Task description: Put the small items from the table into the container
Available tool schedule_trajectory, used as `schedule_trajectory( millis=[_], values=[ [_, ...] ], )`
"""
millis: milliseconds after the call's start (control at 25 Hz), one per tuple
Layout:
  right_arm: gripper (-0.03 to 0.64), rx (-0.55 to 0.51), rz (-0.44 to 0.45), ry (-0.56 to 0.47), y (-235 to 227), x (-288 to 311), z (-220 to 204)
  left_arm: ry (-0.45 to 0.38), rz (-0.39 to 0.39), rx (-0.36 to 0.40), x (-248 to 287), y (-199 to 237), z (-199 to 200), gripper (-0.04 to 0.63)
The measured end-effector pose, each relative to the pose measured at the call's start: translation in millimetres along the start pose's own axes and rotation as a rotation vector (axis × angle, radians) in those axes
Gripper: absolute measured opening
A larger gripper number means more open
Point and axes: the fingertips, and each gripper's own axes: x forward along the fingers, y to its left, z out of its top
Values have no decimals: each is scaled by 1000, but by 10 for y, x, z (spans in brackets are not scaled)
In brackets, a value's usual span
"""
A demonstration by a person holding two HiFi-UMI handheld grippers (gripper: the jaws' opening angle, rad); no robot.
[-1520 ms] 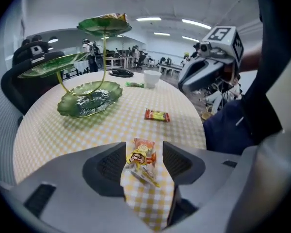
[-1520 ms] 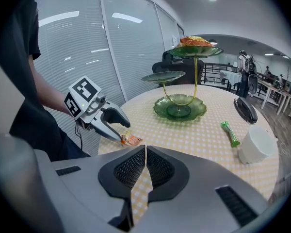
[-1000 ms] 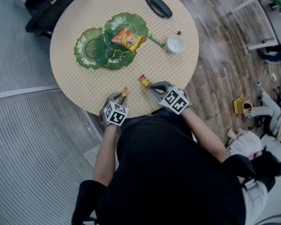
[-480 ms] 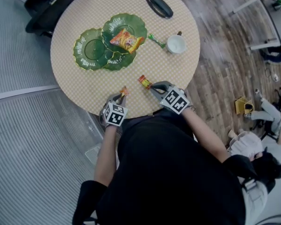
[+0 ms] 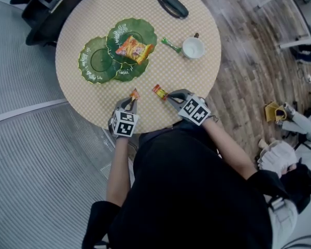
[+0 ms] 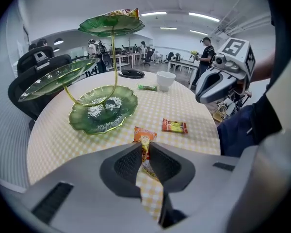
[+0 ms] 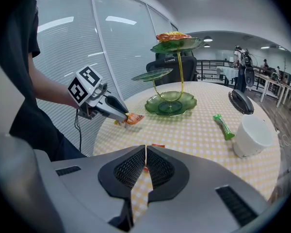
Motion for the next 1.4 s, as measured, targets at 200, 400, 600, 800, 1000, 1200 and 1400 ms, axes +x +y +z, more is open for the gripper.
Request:
schedule_trajectory(
  millis=[200,400,600,800,1000,1200,1400],
  values=[
    [31,16,0,-1,-105,0,-30,-3,52,-47,-63,228,205,49],
    [30,31,8,1,-200,4,-71,-14,90,-37,-89,418,465,49],
    [29,7,37,11,-271,67,-80,5,100,-10,-14,534,575,49],
    [30,7,58,14,-346,124,-88,43,105,15,150,601,590,51],
    [31,17,81,18,-371,169,-114,55,108,33,292,654,697,52],
    [31,25,86,15,-422,188,-128,67,122,62,393,723,757,58],
    [30,31,75,16,-480,154,-161,89,133,67,414,736,785,64]
  ],
)
